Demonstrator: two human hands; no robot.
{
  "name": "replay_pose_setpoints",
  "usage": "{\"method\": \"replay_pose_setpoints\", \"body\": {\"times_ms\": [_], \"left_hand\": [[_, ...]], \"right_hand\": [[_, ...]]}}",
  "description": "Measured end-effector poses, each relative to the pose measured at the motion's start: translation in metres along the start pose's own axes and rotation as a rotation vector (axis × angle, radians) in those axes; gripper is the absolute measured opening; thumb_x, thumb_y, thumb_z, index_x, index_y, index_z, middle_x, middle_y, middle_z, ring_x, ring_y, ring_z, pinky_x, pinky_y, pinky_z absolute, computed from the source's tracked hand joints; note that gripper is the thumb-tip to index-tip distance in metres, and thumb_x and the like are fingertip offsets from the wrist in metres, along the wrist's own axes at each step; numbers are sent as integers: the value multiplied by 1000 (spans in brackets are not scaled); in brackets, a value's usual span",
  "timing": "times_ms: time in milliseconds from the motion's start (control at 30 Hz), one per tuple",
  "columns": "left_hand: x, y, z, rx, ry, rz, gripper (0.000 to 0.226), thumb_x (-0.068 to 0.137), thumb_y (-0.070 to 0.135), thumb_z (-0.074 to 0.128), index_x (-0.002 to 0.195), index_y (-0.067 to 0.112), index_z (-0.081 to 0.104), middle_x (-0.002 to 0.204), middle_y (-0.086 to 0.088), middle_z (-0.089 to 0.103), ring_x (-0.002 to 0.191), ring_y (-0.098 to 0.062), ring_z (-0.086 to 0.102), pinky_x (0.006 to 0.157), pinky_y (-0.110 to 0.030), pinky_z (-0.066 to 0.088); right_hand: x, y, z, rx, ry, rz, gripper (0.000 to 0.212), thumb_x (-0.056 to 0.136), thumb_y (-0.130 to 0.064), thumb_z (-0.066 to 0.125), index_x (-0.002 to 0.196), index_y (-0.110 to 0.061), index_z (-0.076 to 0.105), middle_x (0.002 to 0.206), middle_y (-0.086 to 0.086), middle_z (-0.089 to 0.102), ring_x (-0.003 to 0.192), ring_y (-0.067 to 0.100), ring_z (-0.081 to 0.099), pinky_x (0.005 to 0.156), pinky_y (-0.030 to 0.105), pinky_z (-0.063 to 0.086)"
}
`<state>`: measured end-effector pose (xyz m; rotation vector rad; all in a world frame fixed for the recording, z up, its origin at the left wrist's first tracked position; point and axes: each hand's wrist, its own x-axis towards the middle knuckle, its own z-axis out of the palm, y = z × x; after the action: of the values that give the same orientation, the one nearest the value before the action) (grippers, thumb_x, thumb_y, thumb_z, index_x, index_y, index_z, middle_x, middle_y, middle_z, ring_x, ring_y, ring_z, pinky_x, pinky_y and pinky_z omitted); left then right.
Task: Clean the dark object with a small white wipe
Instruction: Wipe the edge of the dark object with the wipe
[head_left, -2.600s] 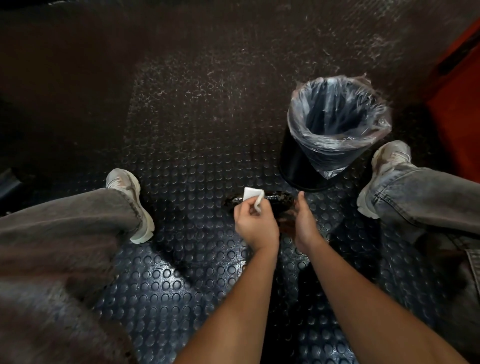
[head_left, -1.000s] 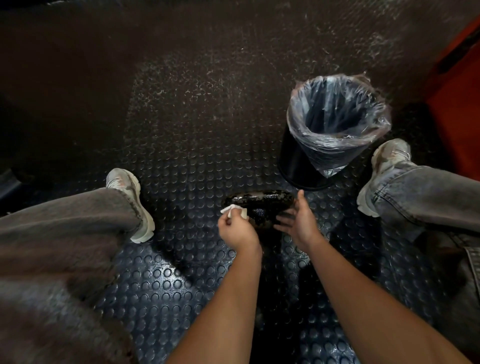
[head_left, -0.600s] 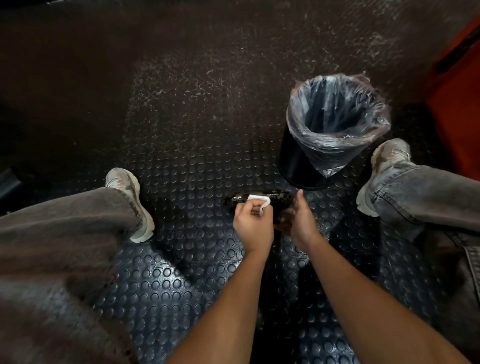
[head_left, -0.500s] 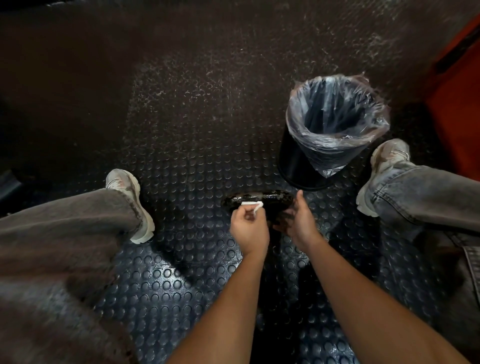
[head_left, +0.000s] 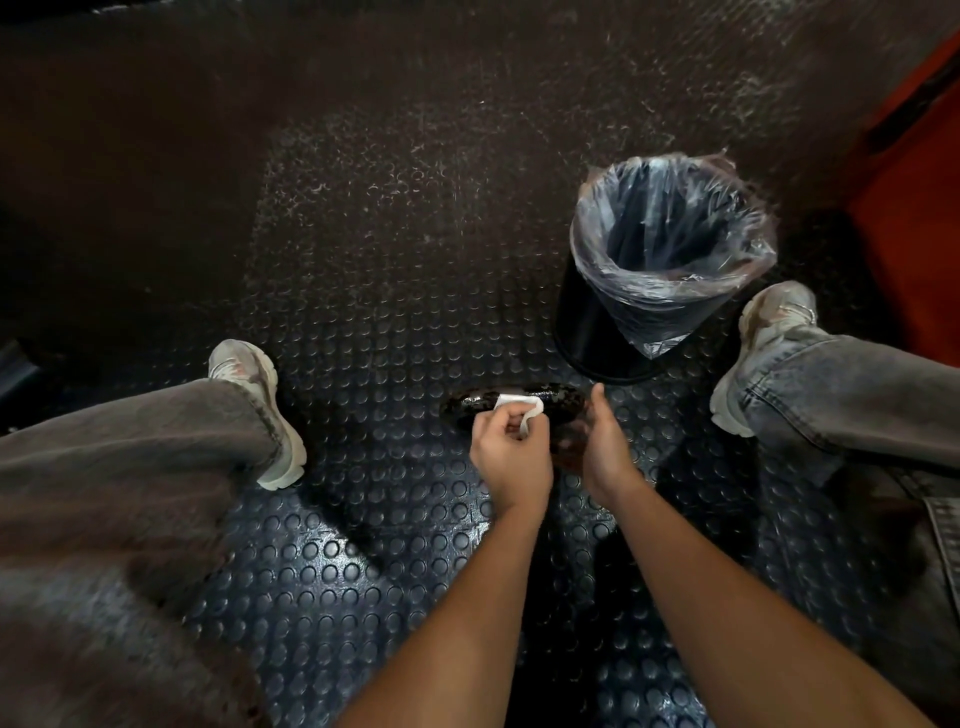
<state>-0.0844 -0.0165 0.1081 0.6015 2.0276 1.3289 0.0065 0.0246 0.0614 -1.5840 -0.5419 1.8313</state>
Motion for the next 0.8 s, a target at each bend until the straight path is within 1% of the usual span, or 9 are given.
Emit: {"method": "replay_pose_setpoints", "body": {"times_ms": [100,200,267,333,467,600,667,733,800], "left_hand": [[5,-10,-8,30,-10,-2,18,81,9,70,73,26,71,93,6,63,71,-5,61,59,-13,46],[12,-15,-14,-95,186,-174,14,85,12,69,78,23,68,87,-4,70,76,-19,67,65,-28,49],[20,-14,-16,-215,329,-323,11,88,14,68,84,23,67,80,-2,70,76,-22,68,67,-30,51],[23,-6,-14,-267,362,-323,11,90,14,65,86,25,65,77,3,67,71,-19,64,64,-28,51],[7,7,-1,-147,223,-100,19,88,14,67,80,30,62,92,-3,66,72,-6,60,55,-7,40],[-4,-5,4,9,-27,1,19,82,8,72,79,26,72,95,7,62,74,-2,61,59,-8,45],[1,-10,1,14,3,-73,12,84,10,72,81,22,73,93,4,66,76,-8,63,59,-10,44],[11,-15,-4,-93,150,-244,3,87,11,70,85,11,71,85,-3,70,70,-12,62,60,-20,46],[20,-15,-11,-270,312,-406,7,89,11,66,92,6,70,79,-2,68,66,-12,61,62,-26,47]], "right_hand": [[0,0,-3,10,-38,-6,65,99,-69,31,113,-19,71,99,4,76,93,21,70,81,42,55],[-5,-3,0,0,-38,5,64,98,-70,29,124,-23,64,117,9,71,110,30,66,91,49,55],[-6,-5,1,0,-39,5,56,98,-70,29,121,-29,59,122,10,65,113,31,63,96,54,53],[-7,-5,1,16,-42,10,51,99,-69,29,115,-31,60,121,9,65,112,30,63,97,54,53],[-7,-4,3,-7,-12,5,64,98,-70,33,112,-20,71,105,8,74,95,24,69,82,44,56],[-3,-2,1,-31,-24,21,71,87,-80,41,104,-21,77,112,14,74,103,29,70,80,38,54],[-4,-2,0,-23,-40,10,67,94,-74,36,105,-21,76,110,11,75,104,29,70,82,41,54],[-4,-2,-1,-6,-42,4,64,98,-71,32,117,-21,69,115,10,73,107,29,68,87,46,55],[-4,-2,-1,6,-34,6,62,97,-72,31,124,-25,61,123,10,67,113,32,64,94,52,55]]}}
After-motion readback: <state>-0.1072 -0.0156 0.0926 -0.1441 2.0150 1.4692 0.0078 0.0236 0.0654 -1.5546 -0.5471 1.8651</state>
